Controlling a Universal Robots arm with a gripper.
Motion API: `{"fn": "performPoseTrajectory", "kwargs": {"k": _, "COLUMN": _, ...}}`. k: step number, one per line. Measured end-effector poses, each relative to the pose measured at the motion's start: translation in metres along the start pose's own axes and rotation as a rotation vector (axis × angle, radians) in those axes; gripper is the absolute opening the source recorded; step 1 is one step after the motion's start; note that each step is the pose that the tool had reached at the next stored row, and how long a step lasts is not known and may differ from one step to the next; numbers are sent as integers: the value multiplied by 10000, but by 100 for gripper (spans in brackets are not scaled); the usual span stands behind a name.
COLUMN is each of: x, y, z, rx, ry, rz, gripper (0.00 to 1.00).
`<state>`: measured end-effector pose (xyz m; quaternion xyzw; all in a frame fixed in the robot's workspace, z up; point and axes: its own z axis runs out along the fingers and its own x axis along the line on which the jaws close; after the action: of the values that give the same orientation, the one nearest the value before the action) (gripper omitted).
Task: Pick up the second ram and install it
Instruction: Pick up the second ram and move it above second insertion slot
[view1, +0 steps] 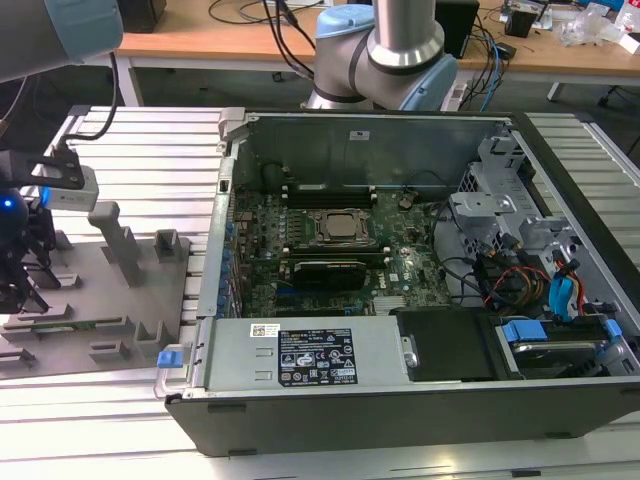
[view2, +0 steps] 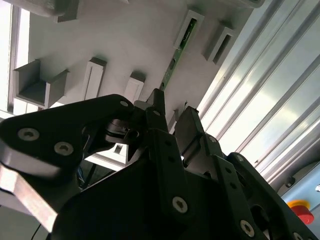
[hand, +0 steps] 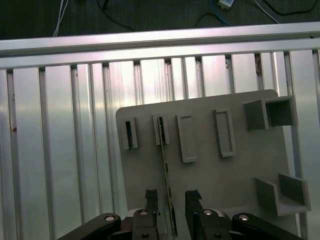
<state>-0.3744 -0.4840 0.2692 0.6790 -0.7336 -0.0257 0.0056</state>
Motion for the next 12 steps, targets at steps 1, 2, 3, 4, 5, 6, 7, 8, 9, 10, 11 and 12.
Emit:
{"fn": "performPoseTrajectory", "kwargs": {"k": 1, "x": 0, "y": 0, "z": 3, "rx": -1, "ry": 1, "rz": 0, "gripper": 36}}
{"fn": "performPoseTrajectory", "kwargs": {"k": 2, "x": 0, "y": -1, "z": 10, "rx": 0, "ry": 1, "rz": -1, "gripper": 36}}
{"fn": "performPoseTrajectory", "kwargs": {"k": 3, "x": 0, "y": 0, "z": 13, "rx": -1, "ry": 1, "rz": 0, "gripper": 36}}
{"fn": "performPoseTrajectory", "kwargs": {"k": 4, "x": 1, "y": -1, "z": 16, "rx": 0, "ry": 0, "rz": 0, "gripper": 36}}
{"fn": "performPoseTrajectory", "kwargs": {"k": 5, "x": 1, "y": -1, "z": 24, "rx": -1, "ry": 0, "rz": 0, "gripper": 36}}
{"fn": "performPoseTrajectory", "kwargs": {"k": 6, "x": 1, "y": -1, "z": 29, "rx": 0, "ry": 1, "rz": 0, "gripper": 36}}
{"fn": "performPoseTrajectory", "kwargs": {"k": 7, "x": 1, "y": -2, "z": 35, "rx": 0, "ry": 0, "rz": 0, "gripper": 36}}
{"fn": "performPoseTrajectory", "kwargs": {"k": 8, "x": 1, "y": -2, "z": 40, "rx": -1, "ry": 0, "rz": 0, "gripper": 36}}
{"fn": "performPoseTrajectory", "kwargs": {"k": 9, "x": 1, "y": -2, "z": 48, "rx": 0, "ry": 0, "rz": 0, "gripper": 36}}
{"fn": "performPoseTrajectory", "kwargs": {"k": 10, "x": 2, "y": -2, "z": 54, "rx": 0, "ry": 0, "rz": 0, "gripper": 36}}
{"fn": "performPoseTrajectory", "kwargs": {"k": 11, "x": 2, "y": -2, "z": 58, "rx": -1, "ry": 1, "rz": 0, "gripper": 36}}
{"fn": "performPoseTrajectory", "kwargs": {"k": 12, "x": 2, "y": -3, "z": 62, "rx": -1, "ry": 0, "rz": 0, "gripper": 36}}
